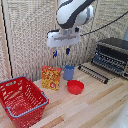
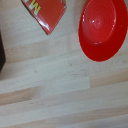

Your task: Kindly position your hand close to the oven tray's handle. Softly yet firmly grasp the handle using your hand. Slowly and with caution, draw the tray out until it is fully stretched out.

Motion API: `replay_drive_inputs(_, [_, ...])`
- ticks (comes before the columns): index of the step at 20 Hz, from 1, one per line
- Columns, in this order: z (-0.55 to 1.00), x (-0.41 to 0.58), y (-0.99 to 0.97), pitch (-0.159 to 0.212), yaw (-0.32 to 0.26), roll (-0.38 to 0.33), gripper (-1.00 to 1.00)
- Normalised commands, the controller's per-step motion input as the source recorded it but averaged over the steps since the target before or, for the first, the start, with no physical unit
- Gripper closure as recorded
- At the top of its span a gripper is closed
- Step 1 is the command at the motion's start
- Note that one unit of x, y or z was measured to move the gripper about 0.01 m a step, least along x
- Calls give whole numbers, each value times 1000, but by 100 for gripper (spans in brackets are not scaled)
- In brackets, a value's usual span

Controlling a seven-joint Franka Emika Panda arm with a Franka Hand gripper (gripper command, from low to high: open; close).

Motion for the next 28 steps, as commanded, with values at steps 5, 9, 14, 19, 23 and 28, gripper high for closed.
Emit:
replay_drive_inputs(5, [7, -22, -98, 0, 184, -308, -100])
replay_drive_inputs(9, [0, -44, -54, 0, 172, -349, -100])
replay_drive_inputs(14, [0, -63, -60, 0, 166, -353, -100])
replay_drive_inputs(19, [10, -104, -89, 1, 101, -374, -100])
replay_drive_inputs(23, [4, -108, -96, 0, 68, -375, -100])
replay_drive_inputs(28, [2, -109, -233, 0, 59, -360, -100])
